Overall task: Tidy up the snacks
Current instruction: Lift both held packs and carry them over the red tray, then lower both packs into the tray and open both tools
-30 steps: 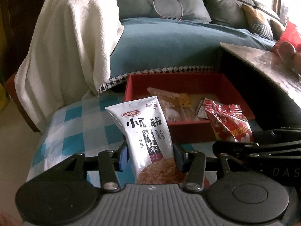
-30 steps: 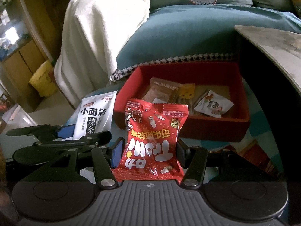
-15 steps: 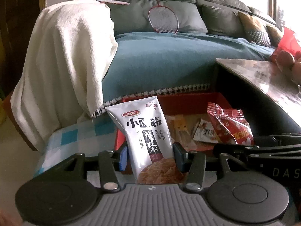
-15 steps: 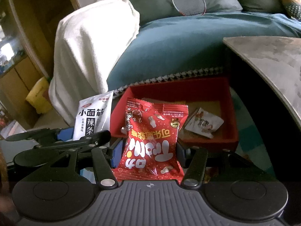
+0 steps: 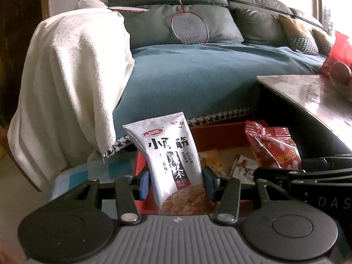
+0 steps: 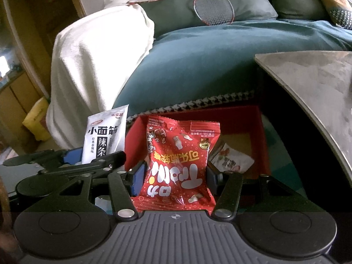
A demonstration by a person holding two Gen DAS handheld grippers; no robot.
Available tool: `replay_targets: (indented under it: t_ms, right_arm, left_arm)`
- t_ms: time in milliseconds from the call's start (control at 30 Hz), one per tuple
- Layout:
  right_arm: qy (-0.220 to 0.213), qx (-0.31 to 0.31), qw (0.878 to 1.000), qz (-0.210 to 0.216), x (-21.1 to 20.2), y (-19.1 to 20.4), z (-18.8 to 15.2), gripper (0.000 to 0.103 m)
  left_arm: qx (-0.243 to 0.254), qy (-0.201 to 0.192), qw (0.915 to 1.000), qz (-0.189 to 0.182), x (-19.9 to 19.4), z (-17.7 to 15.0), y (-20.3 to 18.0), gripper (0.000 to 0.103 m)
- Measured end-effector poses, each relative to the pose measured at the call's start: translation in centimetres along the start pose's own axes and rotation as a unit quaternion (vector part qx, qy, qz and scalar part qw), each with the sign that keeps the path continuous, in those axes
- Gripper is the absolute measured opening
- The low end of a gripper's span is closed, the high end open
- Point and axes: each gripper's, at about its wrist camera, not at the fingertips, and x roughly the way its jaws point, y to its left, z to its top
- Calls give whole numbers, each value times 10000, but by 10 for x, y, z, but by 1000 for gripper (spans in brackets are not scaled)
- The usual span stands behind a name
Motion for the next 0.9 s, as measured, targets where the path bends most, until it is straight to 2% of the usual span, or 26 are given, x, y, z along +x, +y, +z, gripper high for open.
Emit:
replay_targets:
  t_ms: [367,900]
  right_arm:
    - [10,-38,9998,-172,25,-15,19,63]
    - [226,-195,9986,-445,59,-26,32,62]
  left_arm:
    - [55,48,10000,25,30,14,-5,42]
    - [90,296,9995,47,73,16,-14,41]
